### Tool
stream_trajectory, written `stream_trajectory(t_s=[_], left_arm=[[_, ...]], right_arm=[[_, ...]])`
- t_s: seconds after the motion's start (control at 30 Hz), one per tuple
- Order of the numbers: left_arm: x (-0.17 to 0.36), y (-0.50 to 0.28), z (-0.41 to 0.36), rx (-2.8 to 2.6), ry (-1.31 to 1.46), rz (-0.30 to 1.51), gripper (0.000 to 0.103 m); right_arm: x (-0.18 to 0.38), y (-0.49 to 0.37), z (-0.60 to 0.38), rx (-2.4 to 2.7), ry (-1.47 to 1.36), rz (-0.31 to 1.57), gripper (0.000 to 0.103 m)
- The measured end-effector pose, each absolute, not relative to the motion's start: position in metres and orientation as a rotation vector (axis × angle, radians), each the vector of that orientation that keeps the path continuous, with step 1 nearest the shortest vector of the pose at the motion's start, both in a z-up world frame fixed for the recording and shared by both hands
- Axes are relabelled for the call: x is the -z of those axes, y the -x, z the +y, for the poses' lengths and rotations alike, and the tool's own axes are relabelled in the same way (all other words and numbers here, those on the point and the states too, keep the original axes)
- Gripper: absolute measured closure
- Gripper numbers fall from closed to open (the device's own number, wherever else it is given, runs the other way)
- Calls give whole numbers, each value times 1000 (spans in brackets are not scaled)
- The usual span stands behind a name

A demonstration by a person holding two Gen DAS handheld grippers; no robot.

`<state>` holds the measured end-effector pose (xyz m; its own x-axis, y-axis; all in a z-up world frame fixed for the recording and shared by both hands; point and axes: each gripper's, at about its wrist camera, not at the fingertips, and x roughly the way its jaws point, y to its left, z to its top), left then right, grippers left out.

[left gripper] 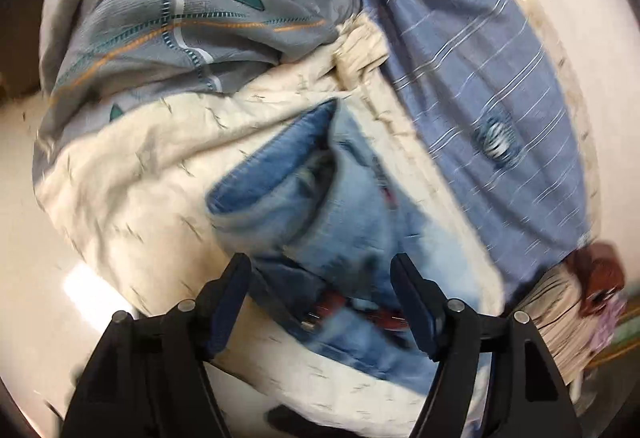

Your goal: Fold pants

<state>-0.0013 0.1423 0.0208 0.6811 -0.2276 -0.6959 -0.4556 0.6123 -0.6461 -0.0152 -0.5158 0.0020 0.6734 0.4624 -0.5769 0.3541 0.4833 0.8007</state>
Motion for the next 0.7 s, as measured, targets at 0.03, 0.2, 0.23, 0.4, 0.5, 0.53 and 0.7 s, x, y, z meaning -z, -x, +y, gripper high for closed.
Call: stream_trajectory(t_s=[0.03, 0.2, 0.23, 0.4, 0.5, 0.53, 0.7], left_arm=[[-24, 5, 136, -164, 956, 819, 28], [-15, -10, 110, -188, 991, 855, 26], [-9, -17, 108, -197, 1002, 877, 26], [16, -41, 114, -289, 1100, 976, 26], [16, -52, 120, -305, 1098, 988, 63], [14, -56, 122, -310, 1079, 1001, 72], [-7, -76, 136, -269, 1028, 994, 91]], right_arm=[[-1, 12, -510, -116, -1159, 878, 17], [15, -21, -476, -167, -1277, 895, 17], [21, -30, -471, -149, -1288, 898, 17], [54, -47, -466, -5, -1379, 969, 17], [54, -54, -464, 6, -1371, 969, 19], [54, -59, -463, 12, -1345, 988, 27], [45, -72, -465, 57, -1210, 1053, 81]])
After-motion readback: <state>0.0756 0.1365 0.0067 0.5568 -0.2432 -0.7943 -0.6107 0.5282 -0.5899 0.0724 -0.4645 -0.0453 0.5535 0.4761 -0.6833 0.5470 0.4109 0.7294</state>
